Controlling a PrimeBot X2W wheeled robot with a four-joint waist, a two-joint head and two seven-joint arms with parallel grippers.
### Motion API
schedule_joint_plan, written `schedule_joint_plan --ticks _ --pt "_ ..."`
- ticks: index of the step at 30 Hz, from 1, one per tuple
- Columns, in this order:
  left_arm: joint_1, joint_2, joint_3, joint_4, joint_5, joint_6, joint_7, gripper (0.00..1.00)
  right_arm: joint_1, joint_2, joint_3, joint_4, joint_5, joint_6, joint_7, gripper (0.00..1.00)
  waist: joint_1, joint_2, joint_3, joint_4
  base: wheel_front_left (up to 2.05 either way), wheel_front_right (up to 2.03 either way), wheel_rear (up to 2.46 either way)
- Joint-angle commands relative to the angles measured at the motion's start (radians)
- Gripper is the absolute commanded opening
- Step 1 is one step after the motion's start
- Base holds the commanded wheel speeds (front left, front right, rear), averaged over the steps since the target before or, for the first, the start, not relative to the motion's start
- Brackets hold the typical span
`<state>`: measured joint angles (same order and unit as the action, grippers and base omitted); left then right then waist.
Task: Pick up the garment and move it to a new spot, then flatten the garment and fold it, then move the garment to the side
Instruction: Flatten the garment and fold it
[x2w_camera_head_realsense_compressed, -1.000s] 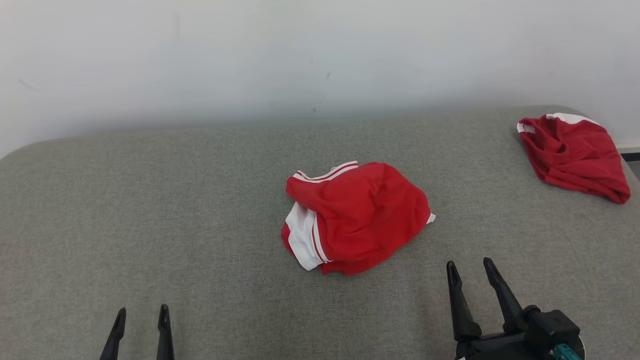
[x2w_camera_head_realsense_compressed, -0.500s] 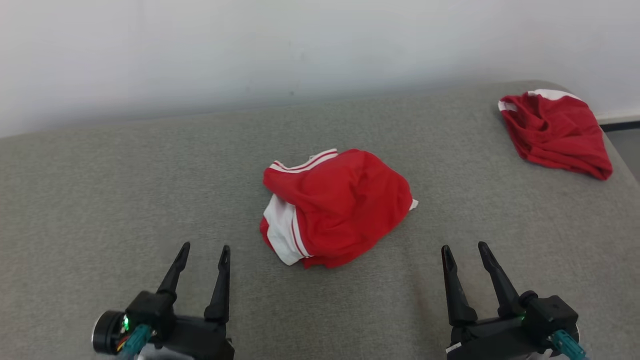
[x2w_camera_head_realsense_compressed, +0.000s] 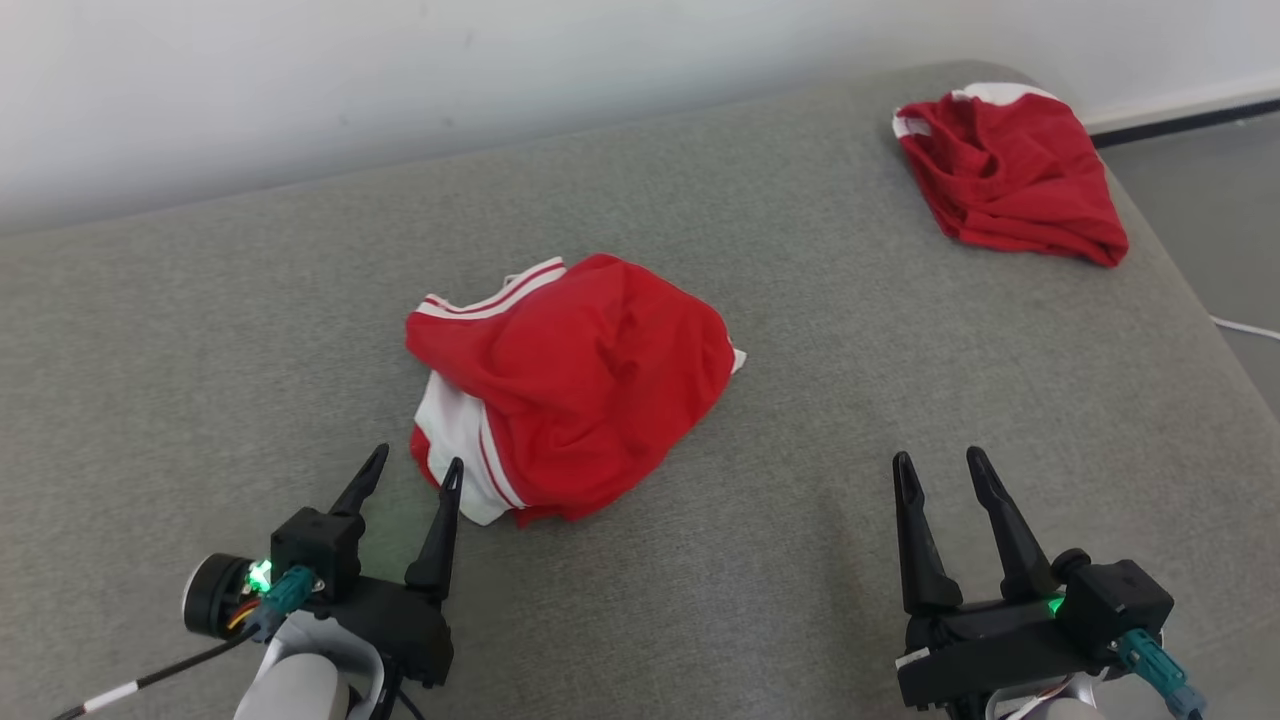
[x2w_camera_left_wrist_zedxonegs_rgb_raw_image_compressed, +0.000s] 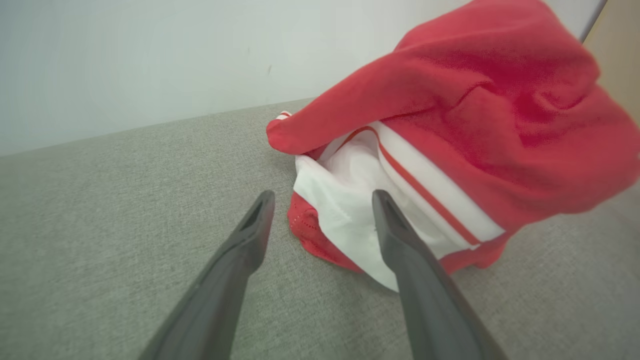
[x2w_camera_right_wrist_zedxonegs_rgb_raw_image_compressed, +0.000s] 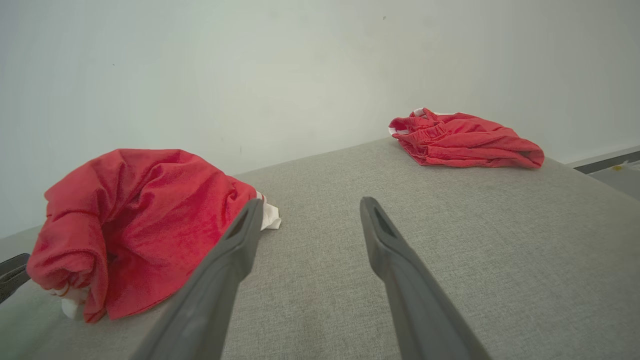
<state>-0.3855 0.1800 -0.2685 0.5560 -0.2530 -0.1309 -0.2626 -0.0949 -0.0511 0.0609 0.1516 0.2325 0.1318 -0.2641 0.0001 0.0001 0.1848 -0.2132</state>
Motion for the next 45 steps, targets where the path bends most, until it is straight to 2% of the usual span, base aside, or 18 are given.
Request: schedule_joint_plan --ticks 1,6,7,9,13,18,30,36,39,45 --pt "-0.023 0.006 -0.013 0.017 -0.017 0.002 -0.003 1.00 -0.010 0.002 0.000 0.000 0.005 -0.003 0.000 1.00 -0.0001 -0.0001 0.032 -0.037 0.00 0.00 0.00" --pt "-0.056 0.017 -0.070 0.087 -0.050 0.002 -0.003 1.00 -0.022 0.002 -0.002 0.001 0.008 -0.003 0.000 1.00 -0.0001 -0.0001 0.033 -0.051 0.00 0.00 0.00" --pt "-0.064 0.020 -0.075 0.101 -0.059 0.002 -0.003 0.95 -0.022 0.002 -0.003 0.002 0.008 -0.003 0.000 1.00 -0.0001 -0.0001 0.032 -0.052 0.00 0.00 0.00" --pt "-0.075 0.021 -0.084 0.114 -0.074 0.002 -0.003 0.00 -0.020 0.002 -0.005 0.002 0.007 -0.003 0.000 1.00 -0.0001 -0.0001 0.027 -0.053 0.00 0.00 0.00" --pt "-0.078 0.014 -0.114 0.127 -0.087 0.002 -0.003 0.00 -0.005 0.002 -0.015 0.003 0.002 -0.003 0.000 1.00 -0.0001 -0.0001 0.012 -0.043 0.00 0.00 0.00" --pt "-0.071 0.000 -0.106 0.068 -0.085 0.002 -0.003 0.00 0.013 0.002 -0.028 0.000 -0.005 -0.003 0.000 1.00 -0.0001 -0.0001 -0.010 -0.007 0.00 0.00 0.00" --pt "0.181 -0.031 0.079 -0.209 -0.055 0.002 -0.003 0.00 0.051 0.002 -0.028 0.003 -0.012 -0.003 0.000 1.00 -0.0001 -0.0001 -0.068 0.183 0.00 0.00 0.00" --pt "0.357 -0.078 0.159 -0.305 -0.045 0.002 -0.003 0.00 0.060 0.002 -0.033 0.003 -0.014 -0.003 0.000 1.00 -0.0001 -0.0001 -0.076 0.246 0.00 0.00 0.00" --pt "0.429 -0.101 0.180 -0.309 -0.061 0.002 -0.003 0.00 0.062 0.002 -0.032 0.005 -0.011 -0.003 0.000 1.00 -0.0001 -0.0001 -0.075 0.264 0.00 0.00 0.00" --pt "0.483 -0.120 0.150 -0.227 -0.067 0.002 -0.003 0.00 0.058 0.002 -0.021 0.007 -0.010 -0.003 0.000 1.00 -0.0001 -0.0001 -0.071 0.268 0.00 0.00 0.00"
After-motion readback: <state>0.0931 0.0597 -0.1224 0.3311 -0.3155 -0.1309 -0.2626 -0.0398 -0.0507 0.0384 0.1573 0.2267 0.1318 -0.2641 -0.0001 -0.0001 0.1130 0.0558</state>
